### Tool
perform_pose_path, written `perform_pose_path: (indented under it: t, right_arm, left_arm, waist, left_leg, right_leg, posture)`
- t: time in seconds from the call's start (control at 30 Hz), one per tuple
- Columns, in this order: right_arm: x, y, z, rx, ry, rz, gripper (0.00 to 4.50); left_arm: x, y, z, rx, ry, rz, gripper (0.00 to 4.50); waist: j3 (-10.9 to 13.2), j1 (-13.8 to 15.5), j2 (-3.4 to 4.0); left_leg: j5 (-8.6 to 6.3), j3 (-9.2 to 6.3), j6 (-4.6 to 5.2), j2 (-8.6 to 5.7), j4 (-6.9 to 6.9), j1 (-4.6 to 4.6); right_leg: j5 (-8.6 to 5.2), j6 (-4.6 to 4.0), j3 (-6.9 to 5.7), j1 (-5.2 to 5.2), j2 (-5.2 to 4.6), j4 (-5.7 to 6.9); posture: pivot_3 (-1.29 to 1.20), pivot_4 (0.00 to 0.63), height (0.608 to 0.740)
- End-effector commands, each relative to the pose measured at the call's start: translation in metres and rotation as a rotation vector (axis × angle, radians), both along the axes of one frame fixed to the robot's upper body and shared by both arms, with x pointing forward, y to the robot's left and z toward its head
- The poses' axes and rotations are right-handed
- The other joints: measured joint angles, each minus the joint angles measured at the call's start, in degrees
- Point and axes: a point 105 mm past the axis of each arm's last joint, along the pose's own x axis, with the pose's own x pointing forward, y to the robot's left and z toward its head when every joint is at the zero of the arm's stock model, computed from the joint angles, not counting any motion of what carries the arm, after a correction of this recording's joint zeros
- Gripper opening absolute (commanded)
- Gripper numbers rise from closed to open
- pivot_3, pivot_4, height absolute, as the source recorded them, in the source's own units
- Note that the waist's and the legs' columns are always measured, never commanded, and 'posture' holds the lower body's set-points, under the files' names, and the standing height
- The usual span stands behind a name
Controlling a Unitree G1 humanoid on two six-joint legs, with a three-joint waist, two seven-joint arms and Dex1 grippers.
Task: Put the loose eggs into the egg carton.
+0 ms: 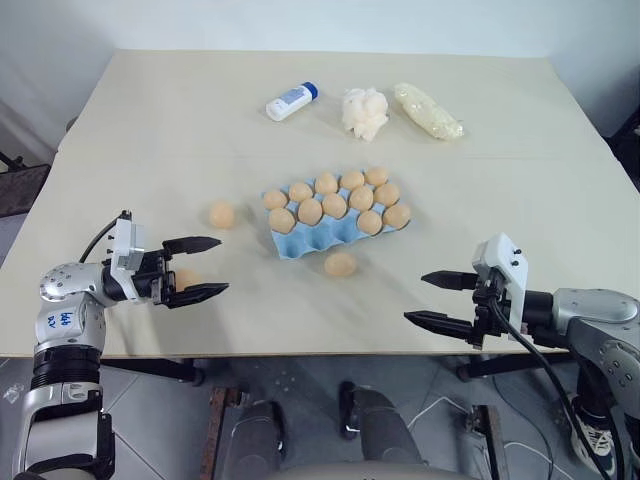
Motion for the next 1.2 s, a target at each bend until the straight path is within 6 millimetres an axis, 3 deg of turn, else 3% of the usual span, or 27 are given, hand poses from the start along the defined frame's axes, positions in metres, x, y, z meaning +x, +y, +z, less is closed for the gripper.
perform_pose_path:
  t: [0.03,0.23,0.37,0.57,0.97,1.07,1.2]
  right_arm:
    - [-0.005,0.008,0.01,0.006,-0.092,0.057,4.47]
    - [0.017,0.022,-0.002,0.034,-0.085,0.034,4.47]
    - [0.038,0.05,-0.011,0.026,-0.1,0.055,4.47]
    - [0.064,0.086,-0.009,0.018,-0.137,0.07,4.47]
    - [0.07,0.105,-0.02,-0.054,-0.128,0.112,4.47]
    - [0.072,0.107,-0.022,-0.054,-0.133,0.1,3.9]
    - [0.072,0.106,-0.02,-0.038,-0.138,0.081,2.54]
  left_arm:
    - [-0.002,0.006,0.006,0.005,-0.026,0.004,4.5]
    - [-0.005,0.007,0.01,-0.02,-0.04,0.012,4.5]
    - [-0.009,0.005,0.012,-0.03,-0.049,0.007,4.5]
    - [-0.014,0.004,0.012,-0.033,-0.053,0.015,4.5]
    - [-0.018,0.005,0.012,-0.04,-0.057,0.049,4.5]
    - [-0.017,0.003,0.012,-0.049,-0.063,0.054,4.5]
    - [-0.017,0.001,0.011,-0.054,-0.064,0.052,4.5]
  waist:
    - [0.0,0.2,0.0]
    - [0.0,0.0,-0.02]
    - [0.0,-0.1,0.0]
    - [0.0,0.1,0.02]
    - [0.0,0.1,0.02]
    - [0.0,0.0,0.02]
    - [0.0,0.1,0.02]
  left_leg:
    - [0.0,-0.01,-0.01,0.03,0.04,0.0]
    - [0.0,0.0,-0.01,0.04,0.08,-0.03]
    - [-0.01,0.02,-0.02,0.11,0.09,-0.02]
    - [-0.01,0.02,-0.08,0.15,0.14,-0.04]
    - [-0.05,-0.02,-0.1,0.16,0.14,-0.08]
    - [-0.04,0.0,-0.1,0.17,0.16,-0.06]
    - [-0.04,-0.01,-0.1,0.17,0.16,-0.07]
  right_leg:
    - [0.01,-0.02,-0.02,0.02,0.02,0.0]
    - [0.02,-0.04,0.01,0.02,0.0,-0.04]
    - [0.01,-0.1,0.01,-0.03,0.04,0.06]
    - [-0.03,-0.18,-0.02,-0.11,0.05,0.28]
    - [-0.03,-0.18,-0.12,-0.13,0.01,0.37]
    - [-0.02,-0.18,-0.11,-0.12,0.01,0.39]
    - [-0.03,-0.19,-0.12,-0.13,0.02,0.4]
  posture:
    - [0.0,0.15,0.74]
    - [0.0,0.15,0.74]
    - [0.0,0.15,0.74]
    - [0.0,0.15,0.74]
    - [0.0,0.15,0.74]
    - [0.0,0.15,0.74]
    - [0.0,0.15,0.74]
